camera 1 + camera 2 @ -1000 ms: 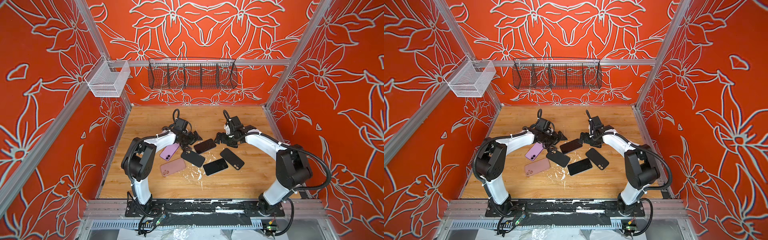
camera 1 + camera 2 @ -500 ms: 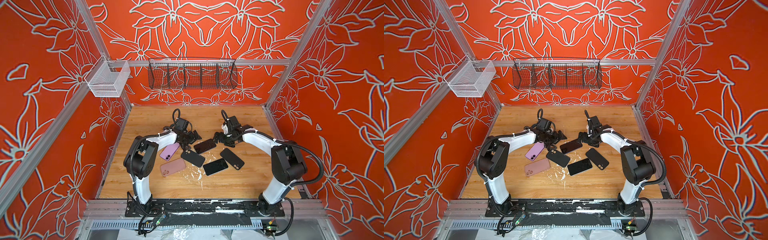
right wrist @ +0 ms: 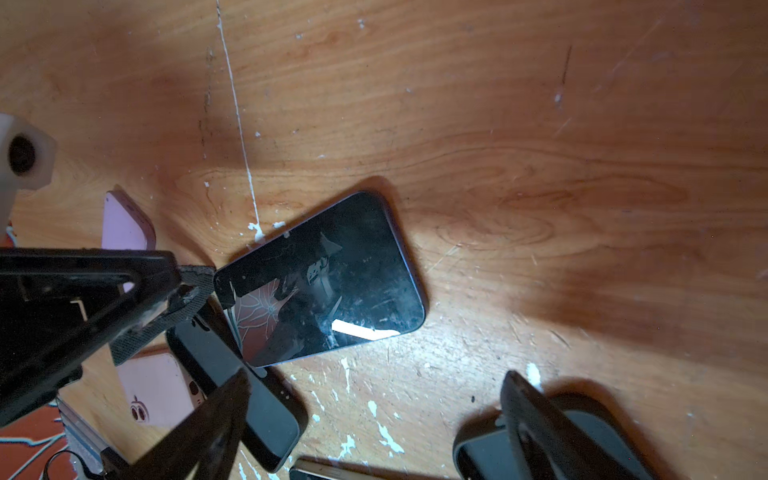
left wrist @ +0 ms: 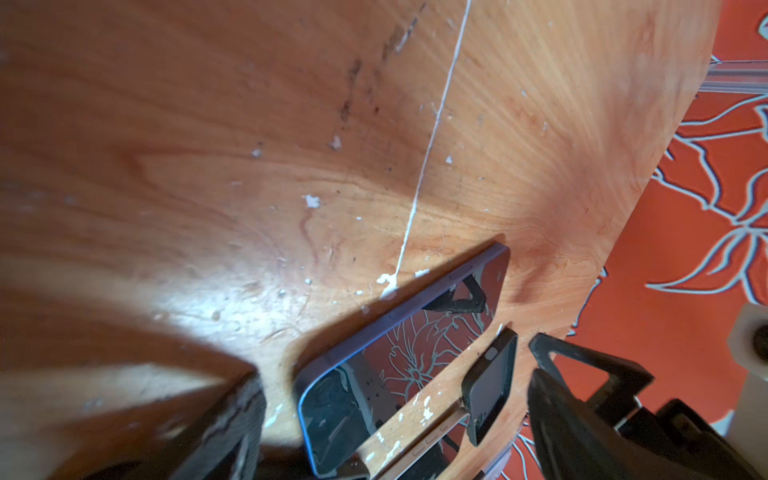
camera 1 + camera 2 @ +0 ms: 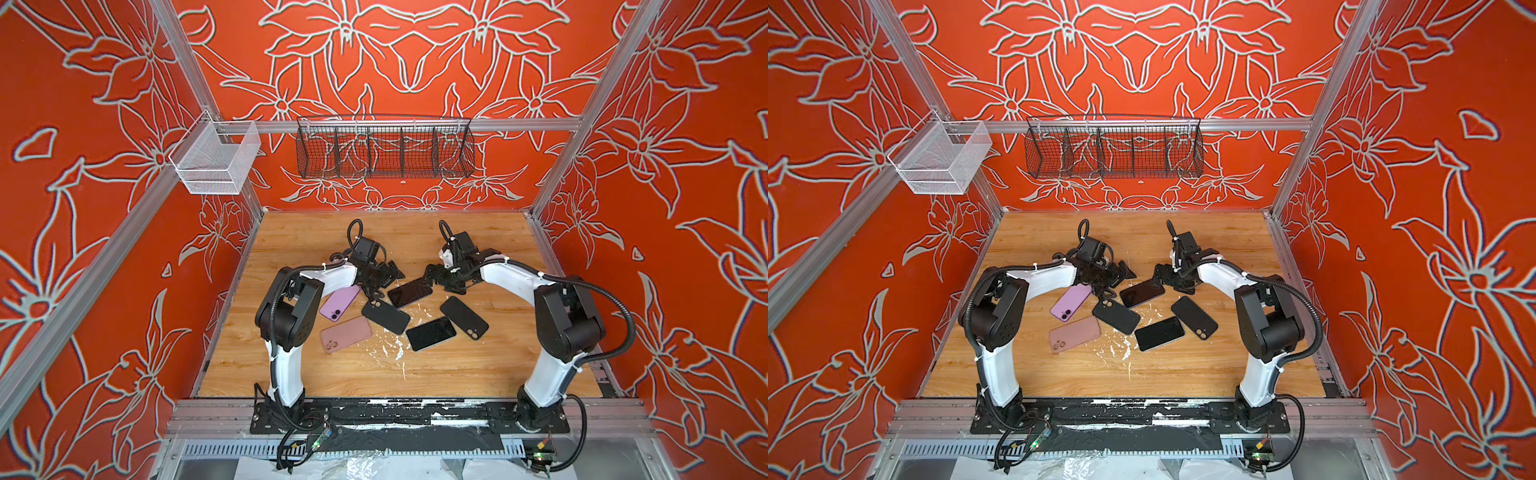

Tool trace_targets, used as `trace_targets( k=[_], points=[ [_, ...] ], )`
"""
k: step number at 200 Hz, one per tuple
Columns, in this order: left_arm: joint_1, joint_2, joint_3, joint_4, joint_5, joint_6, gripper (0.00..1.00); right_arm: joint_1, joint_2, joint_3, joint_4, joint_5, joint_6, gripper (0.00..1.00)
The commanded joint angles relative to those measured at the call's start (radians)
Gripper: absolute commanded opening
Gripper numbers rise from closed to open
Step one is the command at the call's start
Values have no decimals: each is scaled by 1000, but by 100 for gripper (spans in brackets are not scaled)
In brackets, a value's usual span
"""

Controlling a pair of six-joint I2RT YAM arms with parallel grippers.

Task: Put the phone into the phone case
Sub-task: 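Lower both grippers onto the black phone farthest from the robot, then close the left gripper on one phone edge while the right gripper grips the other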

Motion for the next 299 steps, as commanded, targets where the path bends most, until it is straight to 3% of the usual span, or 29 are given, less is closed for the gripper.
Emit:
trace_targets(
  k=[1, 119, 197, 299],
  points=[
    [-14, 28, -5, 29, 22, -31, 97, 1, 30, 35, 6, -26, -15, 95],
    [-18, 102, 62, 133, 53, -96, 97, -31, 79, 32, 47, -40, -67, 96],
    [-16, 76, 89, 66, 15, -58, 97, -71, 121, 56, 28, -95, -120, 97],
    [-16, 43, -37, 229, 70, -136, 97, -58, 186, 23, 120, -220, -93, 92]
  ],
)
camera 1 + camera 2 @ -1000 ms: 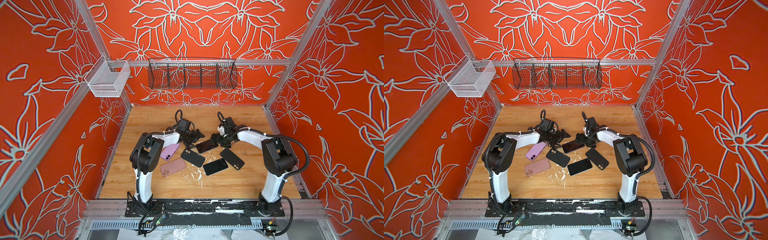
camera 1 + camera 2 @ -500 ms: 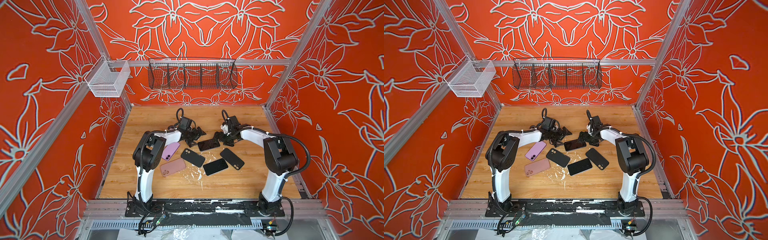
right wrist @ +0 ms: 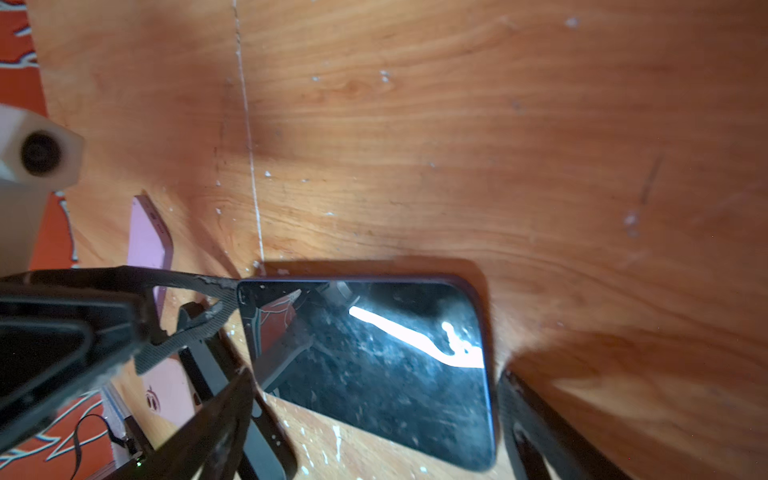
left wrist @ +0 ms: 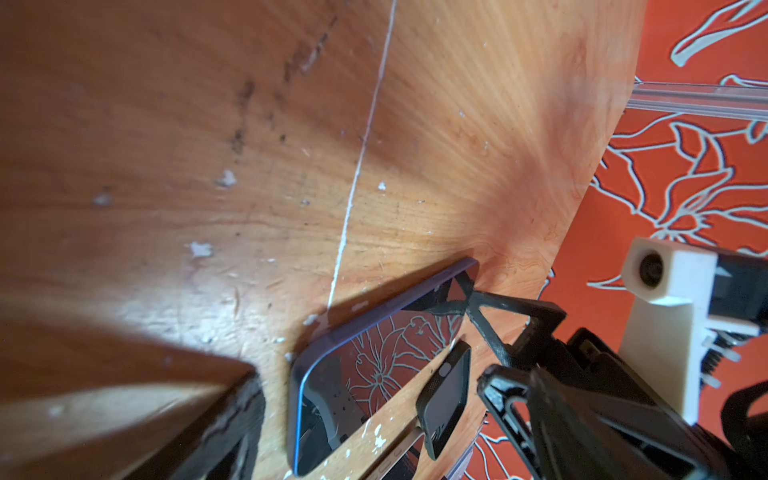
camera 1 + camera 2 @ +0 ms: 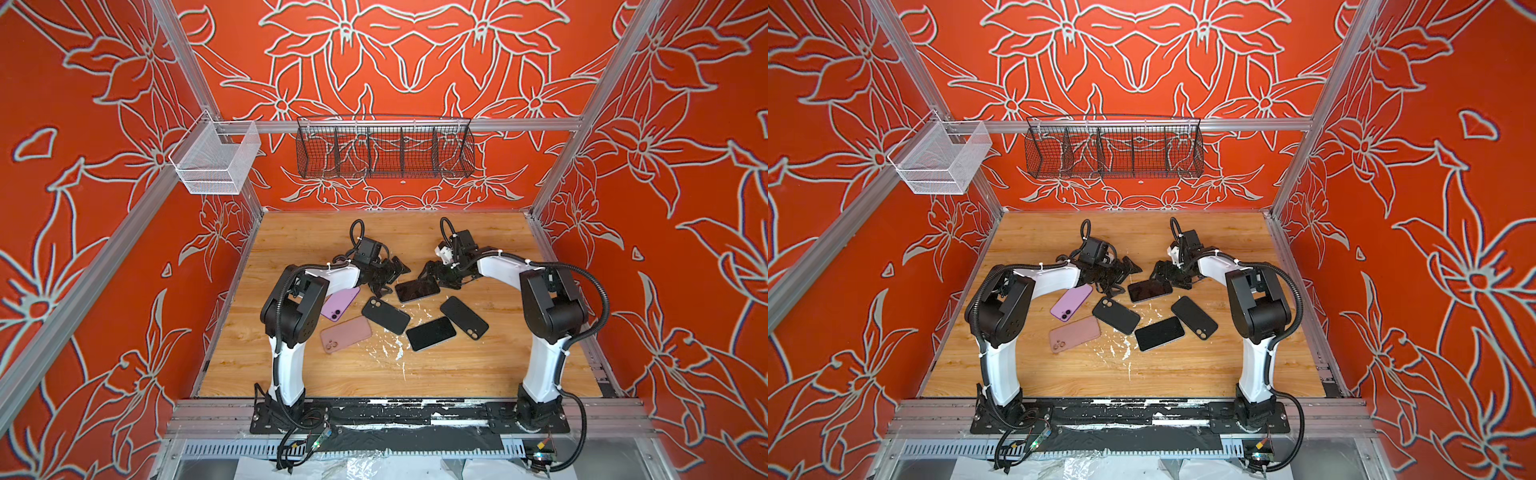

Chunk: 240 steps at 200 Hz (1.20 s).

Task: Put the phone into the phone case
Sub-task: 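Close the left gripper on one phone edge while the right gripper grips the other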

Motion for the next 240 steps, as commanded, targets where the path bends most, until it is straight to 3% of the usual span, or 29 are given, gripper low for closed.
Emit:
trace_targets(
  k=[1, 75, 114, 135, 154, 193, 240],
  points=[
    [-5, 2, -26, 52, 21, -36, 97, 14, 35, -37, 11, -43, 21, 92],
    [-5, -33, -118, 334, 63, -130, 99, 27, 26, -147, 133, -83, 112, 92],
    [-5, -62, -134, 372, 64, -134, 98, 29, 13, -187, 168, -72, 137, 92],
    [-7, -73, -158, 397, 61, -147, 92, 29, 10, -198, 188, -72, 151, 91],
    [-8, -87, -177, 418, 52, -149, 80, 31, 9, -209, 209, -77, 166, 91],
    [-16, -110, -167, 385, 38, -102, 73, 31, 7, -219, 220, -78, 176, 89],
    [-25, -114, -170, 371, 24, -89, 55, 31, -7, -222, 217, -61, 182, 87]
  ],
)
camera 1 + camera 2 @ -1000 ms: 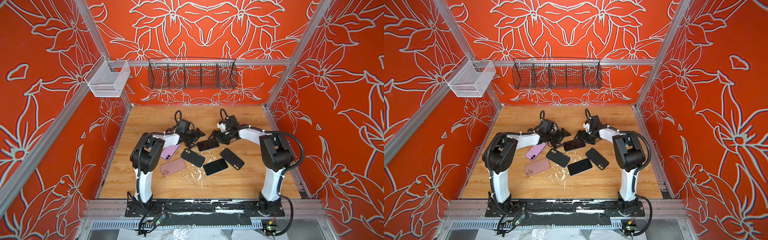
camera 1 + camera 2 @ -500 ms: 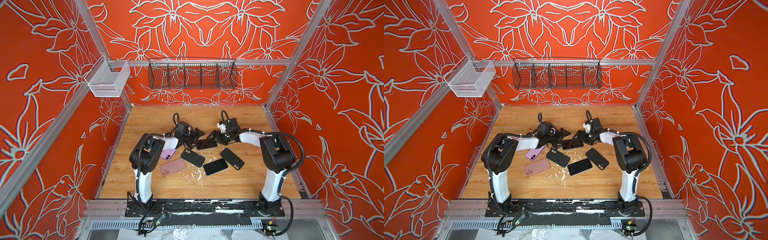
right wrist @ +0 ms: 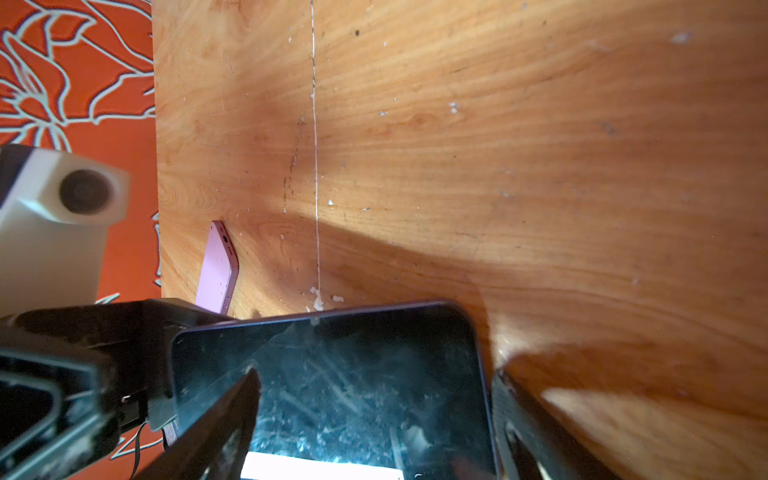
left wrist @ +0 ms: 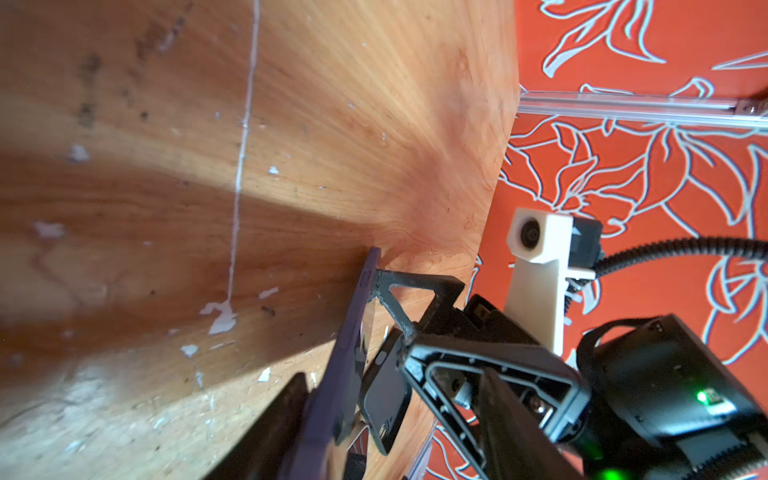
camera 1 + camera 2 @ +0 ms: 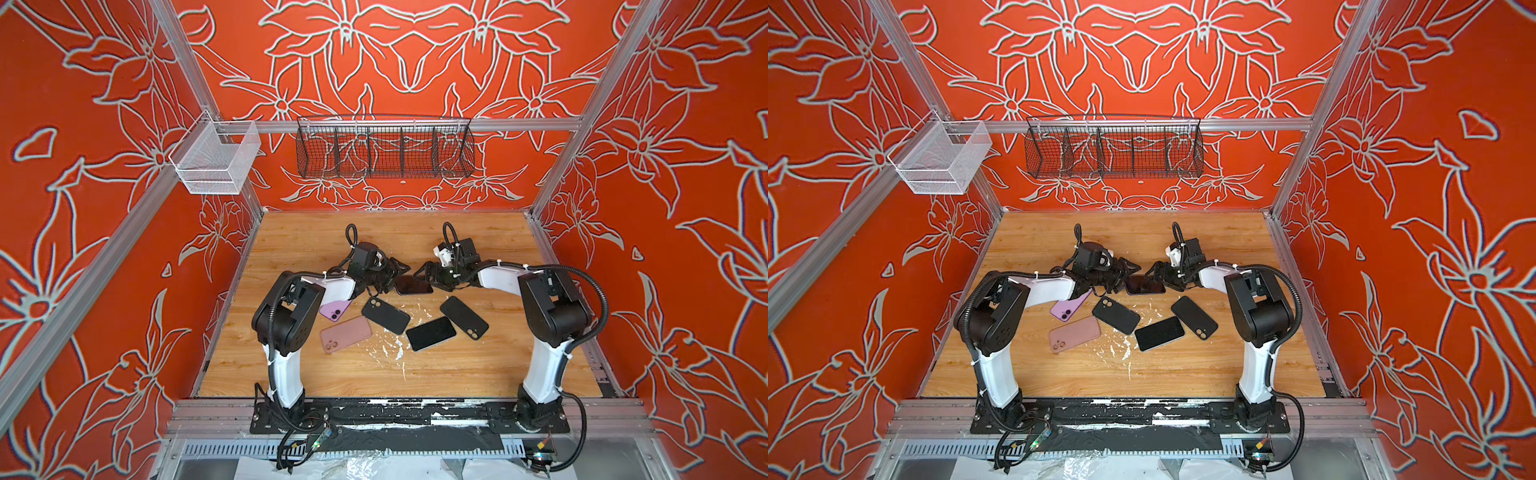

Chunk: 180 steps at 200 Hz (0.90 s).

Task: Put the phone into the phone case
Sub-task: 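Close the left gripper on one phone edge while the right gripper grips the other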

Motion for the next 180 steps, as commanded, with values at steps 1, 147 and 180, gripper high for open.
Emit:
trace_targets(
  k=[1, 147, 180],
  points=[
    [-10, -29, 6, 18, -3, 14, 54, 19, 26, -50, -124, 24, 31, 87],
    [-20, -22, 17, -47, -20, 55, 13, 17, 24, -38, -130, 46, 42, 85],
    [-20, -26, 19, -54, -24, 62, 10, 17, 14, -29, -143, 49, 34, 85]
  ],
)
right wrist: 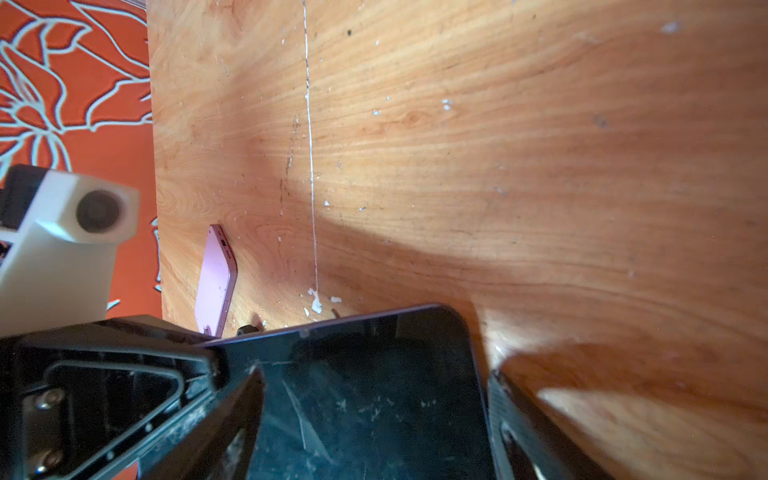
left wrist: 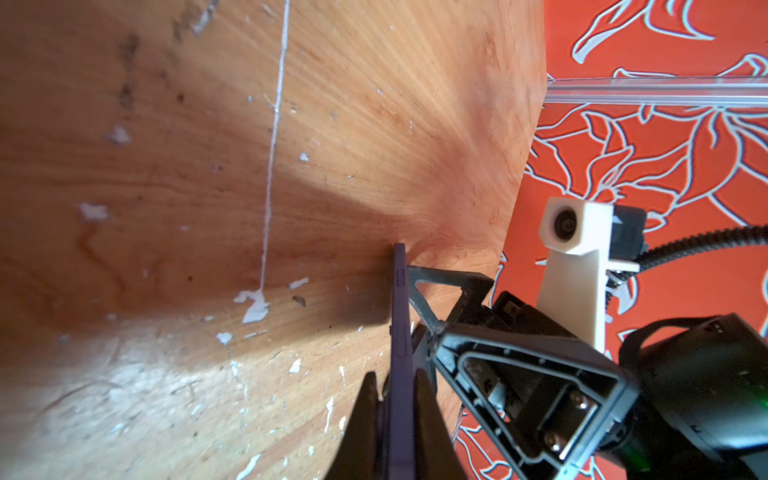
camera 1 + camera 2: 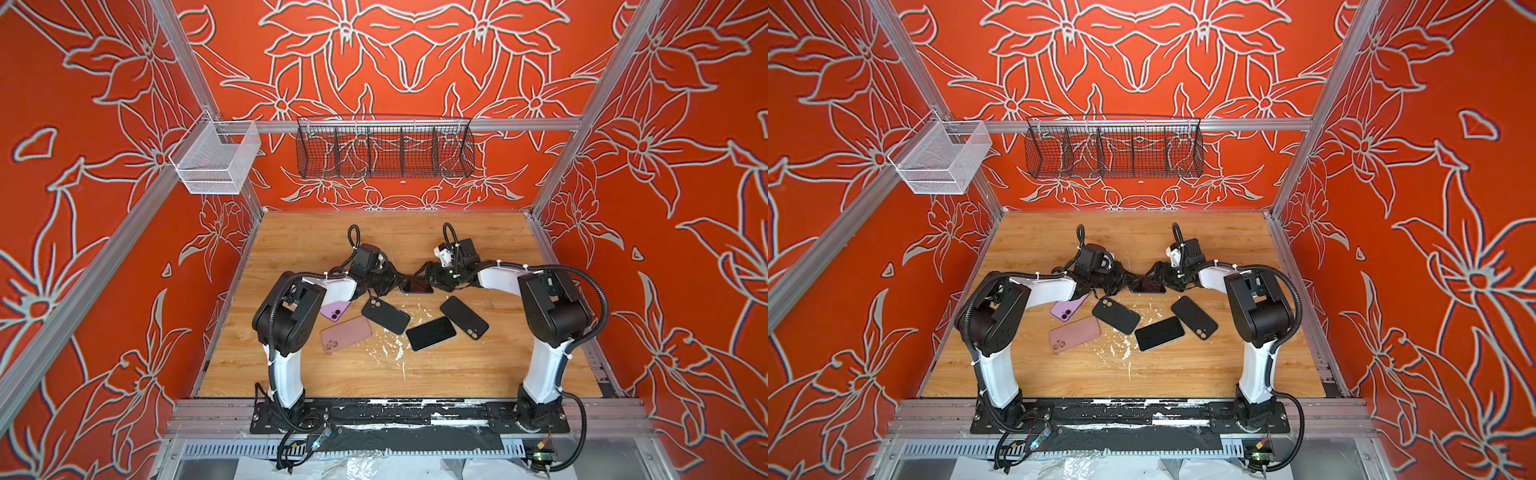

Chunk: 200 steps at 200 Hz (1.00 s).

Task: Put the phone into the phone case
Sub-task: 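Lift the black phone with both grippers and tilt it upright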

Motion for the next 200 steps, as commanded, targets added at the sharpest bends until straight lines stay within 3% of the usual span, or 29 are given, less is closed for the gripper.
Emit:
trace_targets(
  k=[1, 32, 114, 167, 200],
  points=[
    [-8, -27, 17, 8, 3, 9, 10, 13, 17, -26, -142, 38, 14, 85],
    [-8, -39, 21, 6, 7, 13, 10, -4, -41, 0, -196, 38, -5, 85],
    [26, -143, 121, 0, 140, 68, 13, -119, -402, 100, -498, 122, -36, 86],
    [43, -224, 235, -116, 278, 170, 16, -166, -608, 3, -388, -94, -10, 87],
    [43, -256, 256, -96, 377, 158, 17, -175, -675, -14, -369, -217, 5, 88]
  ],
)
